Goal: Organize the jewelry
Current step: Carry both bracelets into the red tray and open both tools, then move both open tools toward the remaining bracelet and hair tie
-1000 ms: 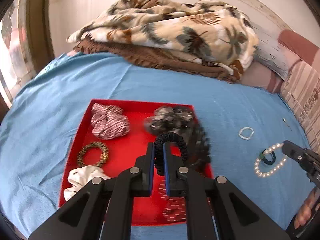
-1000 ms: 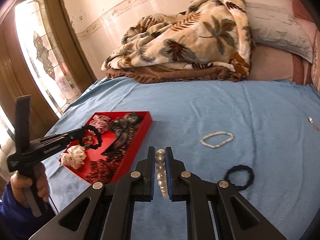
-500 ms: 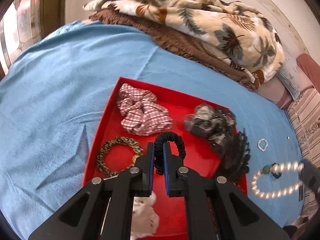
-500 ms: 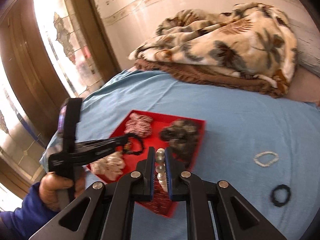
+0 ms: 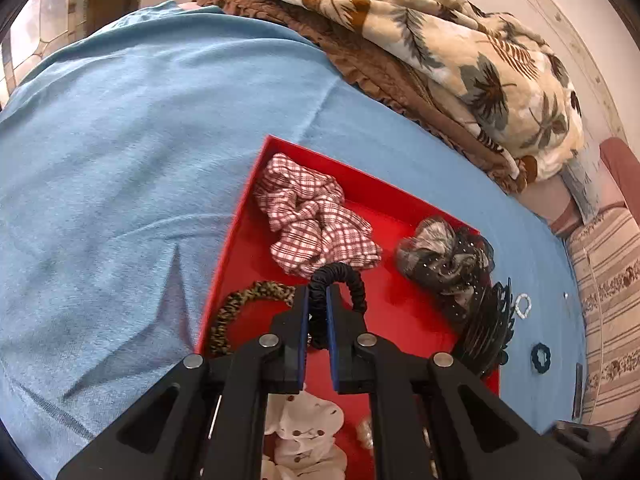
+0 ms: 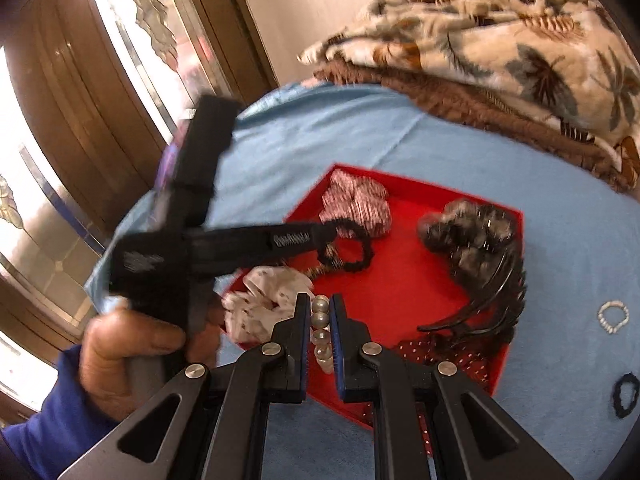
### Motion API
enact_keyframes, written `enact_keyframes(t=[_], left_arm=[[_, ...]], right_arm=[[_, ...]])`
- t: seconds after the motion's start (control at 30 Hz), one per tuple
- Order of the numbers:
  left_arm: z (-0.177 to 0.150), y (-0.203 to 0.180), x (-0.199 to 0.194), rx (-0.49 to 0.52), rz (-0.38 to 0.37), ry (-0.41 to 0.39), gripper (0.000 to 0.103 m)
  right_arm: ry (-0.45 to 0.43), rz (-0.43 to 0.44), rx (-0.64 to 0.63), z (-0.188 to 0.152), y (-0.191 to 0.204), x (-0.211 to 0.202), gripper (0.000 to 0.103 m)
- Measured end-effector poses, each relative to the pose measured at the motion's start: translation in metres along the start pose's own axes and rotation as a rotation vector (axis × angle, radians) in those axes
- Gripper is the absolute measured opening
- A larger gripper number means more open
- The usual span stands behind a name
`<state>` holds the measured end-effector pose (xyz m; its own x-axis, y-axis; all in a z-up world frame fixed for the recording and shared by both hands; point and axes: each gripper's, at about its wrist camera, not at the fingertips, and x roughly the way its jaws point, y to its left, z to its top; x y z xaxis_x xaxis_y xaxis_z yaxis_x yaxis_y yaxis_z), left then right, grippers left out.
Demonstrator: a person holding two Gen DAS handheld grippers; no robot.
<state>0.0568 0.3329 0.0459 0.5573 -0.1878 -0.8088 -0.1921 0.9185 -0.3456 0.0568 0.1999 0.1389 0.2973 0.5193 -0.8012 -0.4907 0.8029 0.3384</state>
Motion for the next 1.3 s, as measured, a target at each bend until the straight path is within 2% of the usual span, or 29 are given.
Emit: enact_keyframes(t=[0.3,0.53,0.7,0.77,0.83,0.9,1.0,1.07,1.23,1.3], left_arm=[[-0.005,-0.019,0.009,0.084,0.02,0.022,0.008],[-0.006,-0.019,0.01,0.083,0.03,0.019,0.008],[-0.005,-0.015,0.003,0.059,-0.004,0.003,0.011],[-0.006,-0.014,-0.001,0.053,-0.022,0.0,0.026],[-0.007,-0.015,-0.005,0.052,-0.037,-0.009,0.037],[-0.008,-0.018,-0.01,0.062,-0.046,-0.016,0.038],[-0.011,-0.022,-0.018,0.082,-0.051,-0.037,0.038],[-0.013,-0.025,-0.023,0.097,-0.027,-0.062,0.038],[-0.016,-0.024,-0.034,0.101,0.057,-0.12,0.038],[-0.018,-0.021,-0.037,0.091,0.072,-0.134,0.038]], right_arm=[[0.05,-0.076,0.016,-0.01,-0.016,0.019,0.011],[0.072,-0.094,0.028,-0.014,-0.022,0.025,0.011],[0.057,-0.093,0.044,-0.014,-0.023,0.021,0.012],[0.047,-0.094,0.046,-0.013,-0.023,0.017,0.017],[0.029,-0.1,0.05,-0.013,-0.024,0.011,0.037],[0.014,-0.099,0.055,-0.013,-0.025,0.004,0.042],[-0.006,-0.09,0.054,-0.015,-0.025,-0.009,0.042],[-0.02,-0.096,0.038,-0.018,-0.023,-0.018,0.043],[-0.052,-0.117,0.009,-0.033,-0.023,-0.044,0.054],[-0.058,-0.131,0.006,-0.04,-0.027,-0.052,0.055]])
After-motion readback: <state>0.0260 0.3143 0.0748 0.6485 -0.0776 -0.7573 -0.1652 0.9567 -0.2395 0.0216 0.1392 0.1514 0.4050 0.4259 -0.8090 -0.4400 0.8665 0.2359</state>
